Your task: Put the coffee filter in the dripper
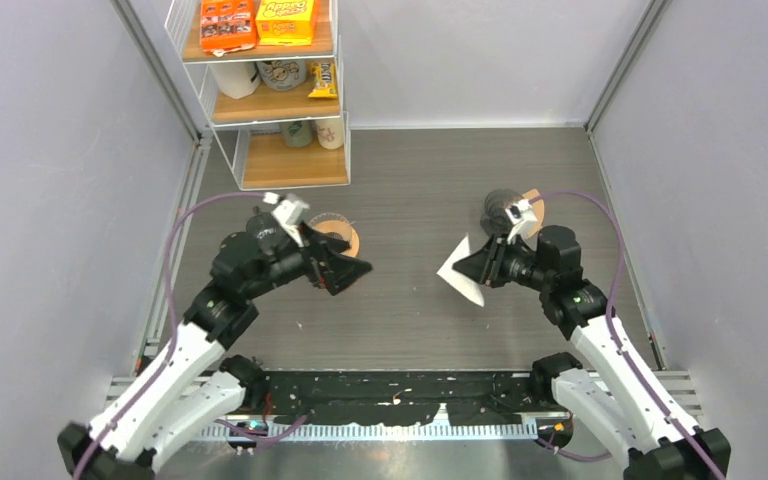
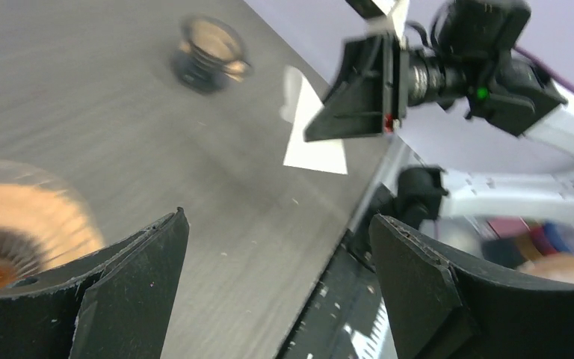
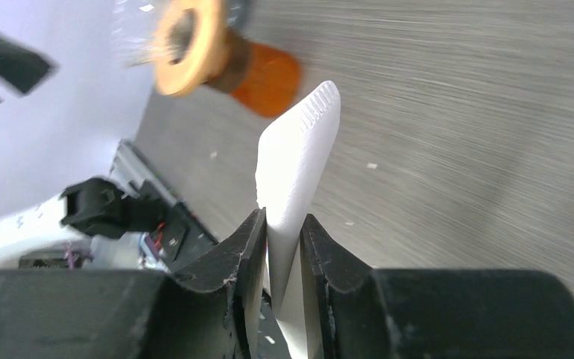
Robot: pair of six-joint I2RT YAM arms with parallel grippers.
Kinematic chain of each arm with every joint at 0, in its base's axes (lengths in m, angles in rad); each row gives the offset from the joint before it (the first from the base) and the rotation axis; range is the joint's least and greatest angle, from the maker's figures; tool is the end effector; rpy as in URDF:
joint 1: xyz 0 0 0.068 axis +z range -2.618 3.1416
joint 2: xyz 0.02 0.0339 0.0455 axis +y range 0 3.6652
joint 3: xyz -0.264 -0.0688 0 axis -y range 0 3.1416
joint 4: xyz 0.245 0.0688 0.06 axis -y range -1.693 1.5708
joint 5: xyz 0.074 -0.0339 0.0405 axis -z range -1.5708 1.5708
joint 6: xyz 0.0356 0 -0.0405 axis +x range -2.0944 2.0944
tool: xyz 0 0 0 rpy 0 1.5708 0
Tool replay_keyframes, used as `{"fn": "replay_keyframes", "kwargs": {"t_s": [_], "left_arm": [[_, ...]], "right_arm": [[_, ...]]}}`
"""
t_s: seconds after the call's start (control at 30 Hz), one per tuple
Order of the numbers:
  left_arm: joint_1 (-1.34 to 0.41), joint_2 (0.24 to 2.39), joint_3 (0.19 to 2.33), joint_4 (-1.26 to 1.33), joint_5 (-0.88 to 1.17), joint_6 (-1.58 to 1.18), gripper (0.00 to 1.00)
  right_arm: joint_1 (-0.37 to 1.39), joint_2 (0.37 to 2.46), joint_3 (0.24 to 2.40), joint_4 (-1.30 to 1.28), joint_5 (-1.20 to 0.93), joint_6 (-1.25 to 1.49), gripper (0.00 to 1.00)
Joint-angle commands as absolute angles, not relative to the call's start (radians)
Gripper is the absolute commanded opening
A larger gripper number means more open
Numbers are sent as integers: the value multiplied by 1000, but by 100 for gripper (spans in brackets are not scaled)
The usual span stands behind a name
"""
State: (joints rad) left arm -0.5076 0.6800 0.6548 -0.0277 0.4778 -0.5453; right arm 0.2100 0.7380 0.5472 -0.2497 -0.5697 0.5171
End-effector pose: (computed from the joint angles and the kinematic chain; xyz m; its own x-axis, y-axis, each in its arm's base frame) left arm 0.1377 -0.0953 0.3277 -0.4715 -0.2648 -0.8412 0.6882 0.4860 -0.5387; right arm 0.1629 0.0544 0.2592 -0.6852 0.2796 -0.6726 -0.3612 0.6714 0.6471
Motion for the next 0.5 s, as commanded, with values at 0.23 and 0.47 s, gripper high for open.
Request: {"fn": "replay_keyframes", "kwargs": {"t_s": [0.23,0.47], "left_arm": [[-757,1108,933,3,555,-459,99],[-819,1220,1006,17,572,-449,99]], "right_arm": [[469,791,715,-43,-639,611,29],[509,800,727,-43,-595,618,30]]}}
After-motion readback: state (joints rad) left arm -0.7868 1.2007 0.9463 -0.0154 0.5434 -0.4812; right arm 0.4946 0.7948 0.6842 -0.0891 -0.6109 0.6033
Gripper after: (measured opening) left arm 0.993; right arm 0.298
